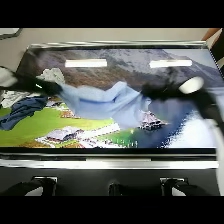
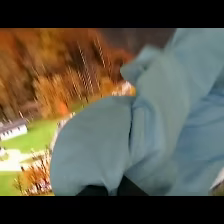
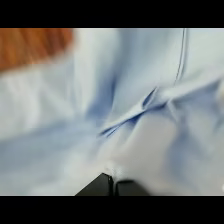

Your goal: Fold the shirts.

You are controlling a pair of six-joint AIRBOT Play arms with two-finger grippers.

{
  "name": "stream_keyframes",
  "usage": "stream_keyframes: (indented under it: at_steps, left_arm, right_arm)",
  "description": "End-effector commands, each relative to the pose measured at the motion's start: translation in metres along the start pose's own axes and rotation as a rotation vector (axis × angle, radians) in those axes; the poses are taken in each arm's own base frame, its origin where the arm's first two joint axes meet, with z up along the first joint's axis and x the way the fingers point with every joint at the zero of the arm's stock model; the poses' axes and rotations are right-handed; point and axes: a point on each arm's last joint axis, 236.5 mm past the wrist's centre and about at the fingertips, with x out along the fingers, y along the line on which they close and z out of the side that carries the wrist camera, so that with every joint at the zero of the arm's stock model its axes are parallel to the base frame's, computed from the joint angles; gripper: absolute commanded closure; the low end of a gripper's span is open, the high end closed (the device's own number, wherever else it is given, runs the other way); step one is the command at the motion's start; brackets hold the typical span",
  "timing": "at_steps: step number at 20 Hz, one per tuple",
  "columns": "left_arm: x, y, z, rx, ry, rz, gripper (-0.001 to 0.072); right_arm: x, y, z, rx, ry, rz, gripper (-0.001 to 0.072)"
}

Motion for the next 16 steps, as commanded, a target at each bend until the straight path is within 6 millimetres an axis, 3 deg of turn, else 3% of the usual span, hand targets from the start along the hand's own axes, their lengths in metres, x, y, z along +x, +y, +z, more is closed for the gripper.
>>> stream_keyframes:
  at_steps: [1,2,3,4,5,6,9,11,12,13,14,16]
  left_arm:
    - [-0.177,0.008,0.077,-0.101,-0.474,0.093,0.0677]
    - [-0.237,0.004,0.085,-0.117,-0.62,0.116,0.0676]
    - [-0.287,-0.003,0.086,-0.127,-0.749,0.129,0.0677]
    - [-0.331,-0.013,0.084,-0.152,-0.876,0.121,0.0677]
    - [-0.362,-0.024,0.079,-0.163,-0.96,0.102,0.0677]
    - [-0.382,-0.033,0.073,-0.168,-1.011,0.079,0.0677]
    - [-0.402,-0.042,0.067,-0.153,-1.066,0.072,0.0677]
    - [-0.387,-0.03,0.071,-0.148,-1.024,0.113,0.0677]
    - [-0.366,-0.019,0.072,-0.142,-0.959,0.149,0.0677]
    - [-0.335,-0.005,0.069,-0.147,-0.855,0.179,0.0677]
    - [-0.296,0.007,0.062,-0.153,-0.728,0.194,0.0677]
    - [-0.203,0.033,0.035,-0.174,-0.435,0.2,0.0676]
  right_arm:
    - [-0.249,0.071,0.145,-0.385,-0.717,-0.198,0.0671]
    - [-0.325,0.101,0.149,-0.467,-0.894,-0.246,0.0671]
    - [-0.379,0.125,0.139,-0.512,-1.012,-0.261,0.0671]
    - [-0.42,0.145,0.123,-0.52,-1.103,-0.239,0.0671]
    - [-0.444,0.157,0.108,-0.503,-1.152,-0.205,0.0671]
    - [-0.454,0.161,0.097,-0.486,-1.159,-0.187,0.0671]
    - [-0.451,0.158,0.086,-0.46,-1.117,-0.184,0.0671]
    - [-0.432,0.148,0.092,-0.443,-1.061,-0.197,0.0671]
    - [-0.411,0.137,0.097,-0.423,-0.995,-0.211,0.0671]
    - [-0.382,0.121,0.099,-0.399,-0.898,-0.234,0.0671]
    - [-0.339,0.096,0.099,-0.363,-0.748,-0.267,0.0671]
    - [-0.255,0.041,0.091,-0.296,-0.461,-0.332,0.067]
